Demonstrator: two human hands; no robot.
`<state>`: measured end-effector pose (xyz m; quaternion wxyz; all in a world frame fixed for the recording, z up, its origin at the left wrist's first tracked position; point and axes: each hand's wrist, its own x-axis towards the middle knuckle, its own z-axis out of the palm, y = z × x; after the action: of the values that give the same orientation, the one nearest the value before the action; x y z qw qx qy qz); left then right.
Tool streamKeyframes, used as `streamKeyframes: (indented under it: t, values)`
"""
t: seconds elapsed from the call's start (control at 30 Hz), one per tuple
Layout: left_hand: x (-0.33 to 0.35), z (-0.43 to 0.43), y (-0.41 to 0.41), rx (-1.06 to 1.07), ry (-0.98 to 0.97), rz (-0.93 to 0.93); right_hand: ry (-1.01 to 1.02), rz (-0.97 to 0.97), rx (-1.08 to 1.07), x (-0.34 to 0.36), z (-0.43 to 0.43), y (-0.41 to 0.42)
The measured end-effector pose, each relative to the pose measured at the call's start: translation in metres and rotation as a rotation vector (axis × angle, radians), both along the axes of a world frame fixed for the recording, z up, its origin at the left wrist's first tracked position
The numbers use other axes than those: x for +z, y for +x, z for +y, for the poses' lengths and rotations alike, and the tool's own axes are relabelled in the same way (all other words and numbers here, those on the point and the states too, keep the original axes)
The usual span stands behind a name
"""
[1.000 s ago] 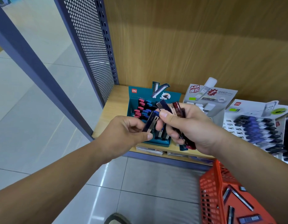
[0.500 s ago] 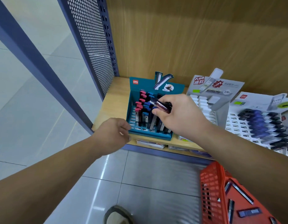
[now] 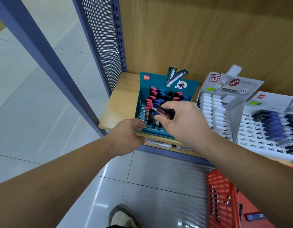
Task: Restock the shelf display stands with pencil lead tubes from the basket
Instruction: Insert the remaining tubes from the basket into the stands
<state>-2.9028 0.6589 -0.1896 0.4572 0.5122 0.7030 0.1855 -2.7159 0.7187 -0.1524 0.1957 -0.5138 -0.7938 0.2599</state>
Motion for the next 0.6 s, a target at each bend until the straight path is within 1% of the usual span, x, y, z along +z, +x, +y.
streamKeyframes:
  t: [0.23, 0.3, 0.4, 0.47, 0.53, 0.57, 0.6]
  values:
    - [0.004, 0.0, 0.002, -0.006, -0.012, 0.015, 0.021, -0.063, 0.018, 0.004, -0.013, -0.001]
    - [0.005, -0.001, 0.002, -0.001, -0.014, 0.01, 0.023, -0.13, 0.033, 0.009, -0.009, -0.003]
    - [0.008, -0.001, 0.003, 0.005, -0.009, 0.013, 0.054, -0.289, 0.09, 0.015, -0.005, -0.009]
    - [0.01, -0.001, 0.004, 0.003, -0.008, 0.016, 0.063, -0.336, 0.111, 0.014, -0.008, -0.012]
    - [0.013, -0.001, 0.003, -0.001, -0.006, 0.017, 0.05, -0.32, 0.094, 0.01, -0.009, -0.012]
    - [0.015, -0.001, 0.003, -0.002, 0.002, 0.018, 0.034, -0.266, 0.077, 0.01, -0.009, -0.011]
    - [0.016, -0.001, 0.003, 0.005, 0.011, 0.014, 0.003, -0.173, 0.051, 0.009, -0.008, -0.01]
